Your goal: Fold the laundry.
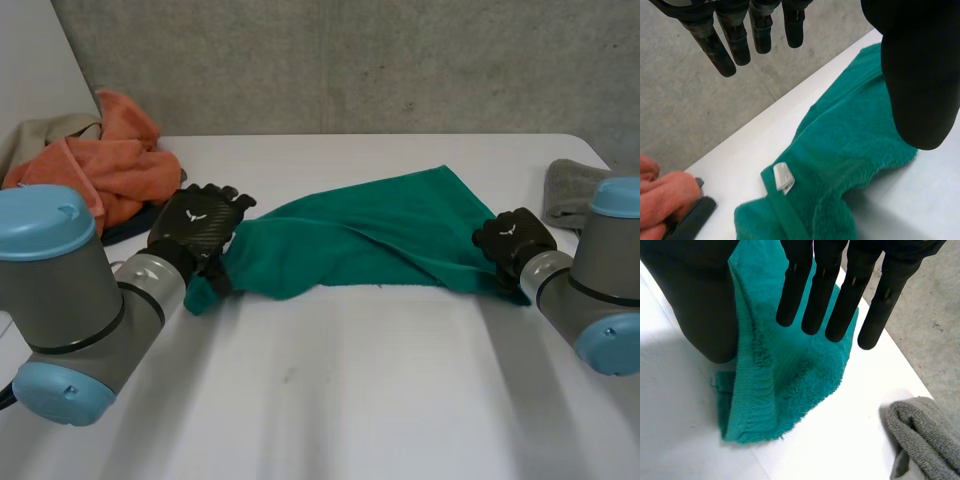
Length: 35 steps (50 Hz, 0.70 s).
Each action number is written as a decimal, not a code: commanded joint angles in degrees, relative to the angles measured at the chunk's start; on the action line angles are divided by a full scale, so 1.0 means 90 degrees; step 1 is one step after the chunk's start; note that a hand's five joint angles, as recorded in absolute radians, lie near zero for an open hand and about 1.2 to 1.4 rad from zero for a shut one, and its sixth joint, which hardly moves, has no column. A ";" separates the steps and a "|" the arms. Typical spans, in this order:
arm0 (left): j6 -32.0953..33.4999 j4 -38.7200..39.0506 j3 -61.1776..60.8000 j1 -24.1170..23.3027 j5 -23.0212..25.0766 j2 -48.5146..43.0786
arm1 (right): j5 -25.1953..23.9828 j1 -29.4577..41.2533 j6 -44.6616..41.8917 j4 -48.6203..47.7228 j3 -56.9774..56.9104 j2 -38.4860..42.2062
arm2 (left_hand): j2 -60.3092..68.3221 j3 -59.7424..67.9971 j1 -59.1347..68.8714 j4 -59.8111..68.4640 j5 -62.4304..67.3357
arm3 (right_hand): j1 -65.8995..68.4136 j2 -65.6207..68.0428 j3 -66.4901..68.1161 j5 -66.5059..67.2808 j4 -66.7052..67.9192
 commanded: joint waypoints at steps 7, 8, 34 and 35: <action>-0.0063 -0.0111 0.1156 0.0077 0.0437 -0.0148 | -0.0216 0.0666 -0.0354 0.0055 -0.0327 -0.0618 | -0.0211 -0.0242 -0.0140 -0.0177 -0.0320 | 0.3786 0.3797 0.3761 0.3874 0.3822; -0.0073 -0.0140 0.1322 0.0077 0.0447 -0.0216 | -0.0245 0.0754 -0.0344 0.0055 -0.0327 -0.0784 | -0.0211 -0.0242 -0.0140 -0.0177 -0.0320 | 0.3786 0.3797 0.3761 0.3874 0.3822; -0.0200 -0.3139 0.5826 -0.0713 0.0858 -0.3595 | -0.1280 0.2220 0.0457 0.0250 -0.1137 -0.3198 | 0.5014 0.4983 0.5086 0.5048 0.4905 | 0.3786 0.3797 0.3761 0.3874 0.3822; -0.0210 -0.3100 0.5855 -0.0723 0.0780 -0.3586 | -0.1271 0.2181 0.0457 0.0250 -0.1177 -0.3169 | 0.6359 0.6328 0.6430 0.6393 0.6250 | 0.3786 0.3797 0.3761 0.3874 0.3822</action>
